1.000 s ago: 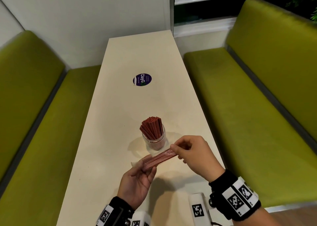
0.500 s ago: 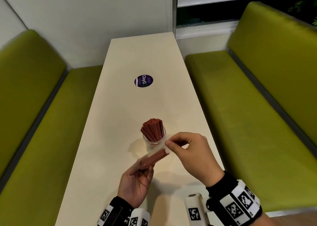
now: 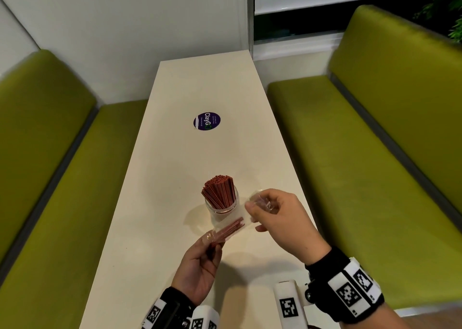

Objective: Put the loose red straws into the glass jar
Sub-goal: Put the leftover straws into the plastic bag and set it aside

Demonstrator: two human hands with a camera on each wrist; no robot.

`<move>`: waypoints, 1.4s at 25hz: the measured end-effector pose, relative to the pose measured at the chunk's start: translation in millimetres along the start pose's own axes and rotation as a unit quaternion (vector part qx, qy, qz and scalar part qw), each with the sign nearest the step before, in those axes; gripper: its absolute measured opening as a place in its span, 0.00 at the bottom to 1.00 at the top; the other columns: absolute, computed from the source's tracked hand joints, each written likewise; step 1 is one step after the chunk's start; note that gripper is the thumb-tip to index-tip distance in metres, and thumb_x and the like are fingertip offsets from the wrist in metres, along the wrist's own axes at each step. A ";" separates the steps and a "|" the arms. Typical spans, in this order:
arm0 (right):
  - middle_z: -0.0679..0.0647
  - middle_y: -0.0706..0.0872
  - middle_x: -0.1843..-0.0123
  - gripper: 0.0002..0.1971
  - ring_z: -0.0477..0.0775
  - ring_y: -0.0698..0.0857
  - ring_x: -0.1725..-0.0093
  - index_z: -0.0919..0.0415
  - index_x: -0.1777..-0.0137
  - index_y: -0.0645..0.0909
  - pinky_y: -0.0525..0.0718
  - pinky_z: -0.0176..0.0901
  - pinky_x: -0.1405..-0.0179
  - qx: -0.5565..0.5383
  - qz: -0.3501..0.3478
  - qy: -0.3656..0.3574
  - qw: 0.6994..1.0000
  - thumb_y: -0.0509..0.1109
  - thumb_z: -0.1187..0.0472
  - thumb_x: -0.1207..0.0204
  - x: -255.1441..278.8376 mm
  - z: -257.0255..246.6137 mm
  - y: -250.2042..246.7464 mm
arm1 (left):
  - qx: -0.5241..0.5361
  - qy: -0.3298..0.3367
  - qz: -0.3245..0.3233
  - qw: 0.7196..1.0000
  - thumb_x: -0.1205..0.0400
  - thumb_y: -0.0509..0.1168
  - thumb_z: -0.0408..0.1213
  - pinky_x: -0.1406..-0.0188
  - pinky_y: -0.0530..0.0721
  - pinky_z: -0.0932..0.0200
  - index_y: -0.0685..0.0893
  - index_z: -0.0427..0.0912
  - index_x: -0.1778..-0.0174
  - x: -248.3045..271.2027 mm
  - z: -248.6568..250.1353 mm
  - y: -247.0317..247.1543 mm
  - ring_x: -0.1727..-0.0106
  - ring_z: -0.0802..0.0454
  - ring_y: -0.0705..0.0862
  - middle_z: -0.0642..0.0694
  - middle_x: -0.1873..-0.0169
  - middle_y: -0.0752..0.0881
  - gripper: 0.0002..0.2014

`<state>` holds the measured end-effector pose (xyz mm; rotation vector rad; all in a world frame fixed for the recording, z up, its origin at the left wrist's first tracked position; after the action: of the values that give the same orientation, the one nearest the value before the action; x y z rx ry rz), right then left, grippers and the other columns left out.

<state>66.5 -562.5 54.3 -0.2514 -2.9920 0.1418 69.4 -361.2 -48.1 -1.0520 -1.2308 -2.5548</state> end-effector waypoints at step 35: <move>0.55 0.89 0.62 0.06 0.53 0.87 0.65 0.60 0.54 0.83 0.84 0.45 0.68 -0.290 0.184 0.096 0.934 0.71 0.59 0.17 -5.6 42.9 -92.0 | -0.778 0.366 0.003 0.511 0.20 0.71 0.30 0.62 0.81 0.63 0.87 0.43 0.60 -14.8 112.5 127.9 0.63 0.53 0.88 0.51 0.68 0.89 0.05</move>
<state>51.2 -657.3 20.9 -0.8310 -2.6780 -0.6970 189.7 -367.1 73.2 0.2811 1.5695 -2.9114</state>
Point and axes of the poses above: each hand's wrist, its own x-axis away from the middle knuckle, its own y-axis out of the palm, z = x × y, the point moved 3 cm from there along -x, towards the middle knuckle
